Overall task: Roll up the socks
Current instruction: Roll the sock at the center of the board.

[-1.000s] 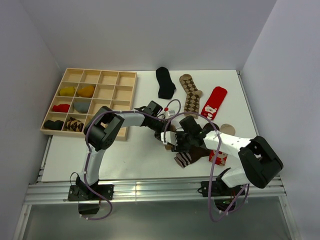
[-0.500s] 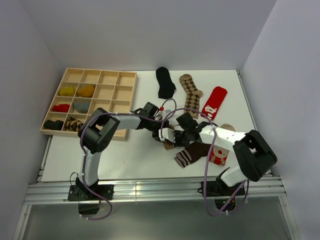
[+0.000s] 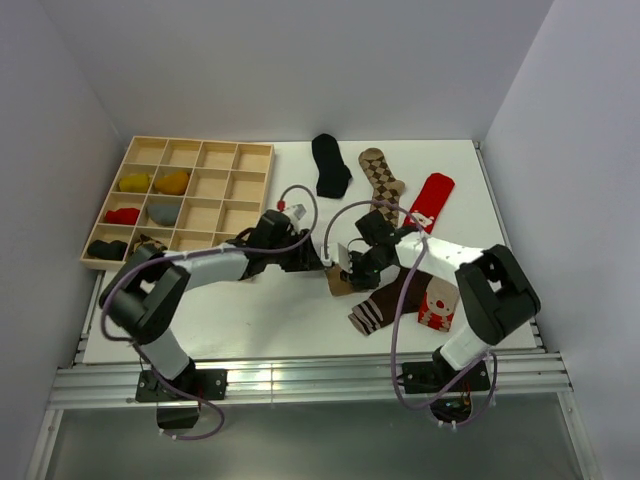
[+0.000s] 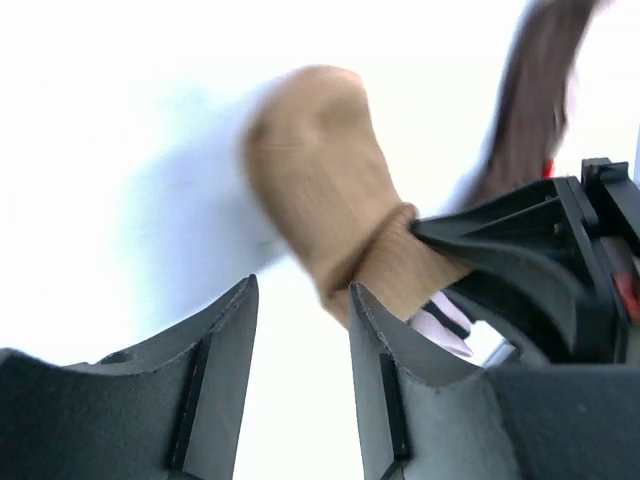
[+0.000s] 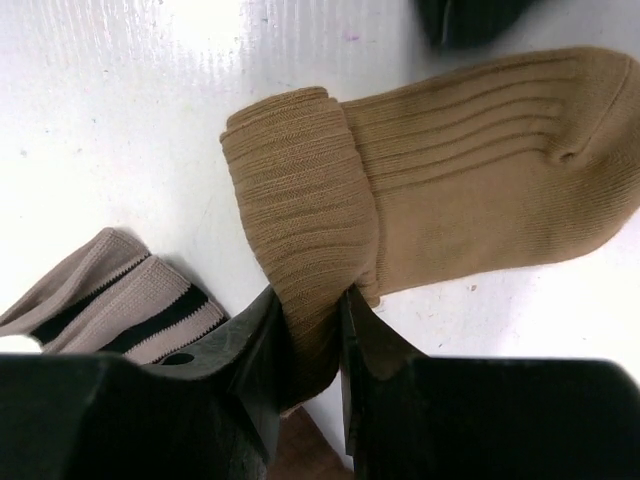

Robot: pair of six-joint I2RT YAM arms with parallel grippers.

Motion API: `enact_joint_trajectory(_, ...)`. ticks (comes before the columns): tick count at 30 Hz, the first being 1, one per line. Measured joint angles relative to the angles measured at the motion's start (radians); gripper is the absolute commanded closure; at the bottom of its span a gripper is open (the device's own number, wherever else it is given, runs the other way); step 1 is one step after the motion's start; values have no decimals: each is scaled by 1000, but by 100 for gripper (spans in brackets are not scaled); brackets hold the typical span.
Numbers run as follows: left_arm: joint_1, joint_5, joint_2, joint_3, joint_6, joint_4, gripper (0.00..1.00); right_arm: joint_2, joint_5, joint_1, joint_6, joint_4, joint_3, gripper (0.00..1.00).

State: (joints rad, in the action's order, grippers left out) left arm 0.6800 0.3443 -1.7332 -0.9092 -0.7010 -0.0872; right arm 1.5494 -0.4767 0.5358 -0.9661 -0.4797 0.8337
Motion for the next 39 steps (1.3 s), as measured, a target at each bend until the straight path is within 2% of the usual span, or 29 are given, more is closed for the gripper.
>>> enact_joint_trajectory(5, -6, -195, 175, 132, -8, -63, 53, 139, -62, -50, -20, -182, 171, 82)
enact_joint_trajectory(8, 26, -326, 235, 169, 39, -95, 52, 249, -105, -85, -32, -319, 303, 82)
enact_joint_trajectory(11, 125, -478, 251, 175, 116, -120, 50, 344, -135, -106, -37, -440, 415, 82)
enact_joint_trajectory(15, 282, -605, 234, 175, 236, -167, 44, 436, -150, -114, -37, -556, 522, 82)
enact_joint_trajectory(19, 355, -643, 186, 169, 353, -219, 43, 488, -159, -118, -37, -624, 582, 82)
enact_joint_trajectory(27, 409, -631, 38, 107, 550, -269, 43, 537, -163, -122, -26, -695, 636, 80)
enact_joint_trajectory(35, 421, -584, -48, 91, 652, -345, 44, 576, -162, -126, -16, -748, 675, 80)
enact_joint_trajectory(38, 421, -571, -82, 73, 664, -357, 46, 581, -158, -126, -11, -762, 680, 80)
enact_joint_trajectory(39, 421, -566, -91, 67, 665, -359, 50, 582, -157, -127, -10, -766, 680, 79)
